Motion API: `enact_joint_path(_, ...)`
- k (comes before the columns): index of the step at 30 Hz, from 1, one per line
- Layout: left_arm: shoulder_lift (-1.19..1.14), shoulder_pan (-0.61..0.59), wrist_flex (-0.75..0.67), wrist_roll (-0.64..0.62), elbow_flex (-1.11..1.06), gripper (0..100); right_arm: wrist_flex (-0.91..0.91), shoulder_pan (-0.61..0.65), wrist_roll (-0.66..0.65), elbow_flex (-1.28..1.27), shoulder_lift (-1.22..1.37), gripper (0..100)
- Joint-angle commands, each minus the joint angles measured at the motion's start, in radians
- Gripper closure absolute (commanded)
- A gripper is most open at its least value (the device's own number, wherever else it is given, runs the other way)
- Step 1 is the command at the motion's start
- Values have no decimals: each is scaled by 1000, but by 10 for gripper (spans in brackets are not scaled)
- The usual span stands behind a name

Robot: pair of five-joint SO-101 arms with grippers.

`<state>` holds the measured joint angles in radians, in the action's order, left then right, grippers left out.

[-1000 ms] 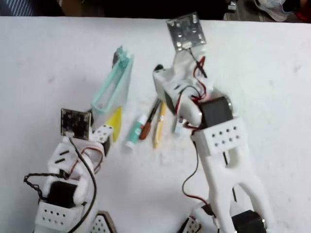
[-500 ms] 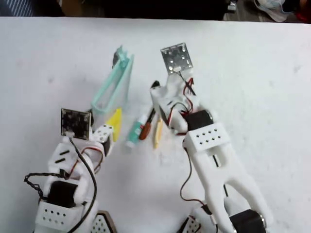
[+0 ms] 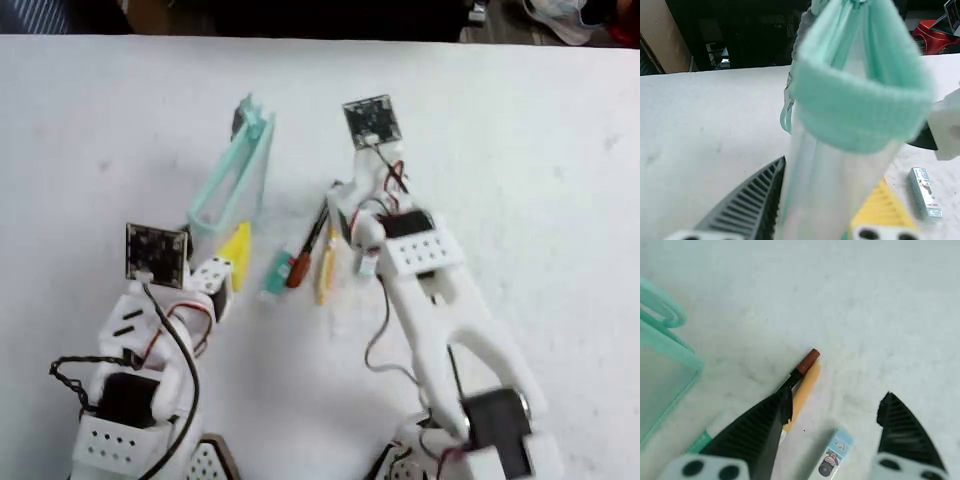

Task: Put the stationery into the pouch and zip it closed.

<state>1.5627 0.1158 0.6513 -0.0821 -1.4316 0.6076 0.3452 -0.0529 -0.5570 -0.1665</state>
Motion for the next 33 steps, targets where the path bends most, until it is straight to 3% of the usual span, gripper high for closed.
enact_joint_path(1,13,13,8,12,40,801,102,27,-2,180,137,738)
enact_joint_path(15,13,15,8,12,40,802,283,30,89,528,515,741)
enact_joint_path(20,13,15,8,12,40,802,288,30,83,559,572,838)
enact_joint_path(33,13,15,11,12,40,803,286,13,83,555,605,829)
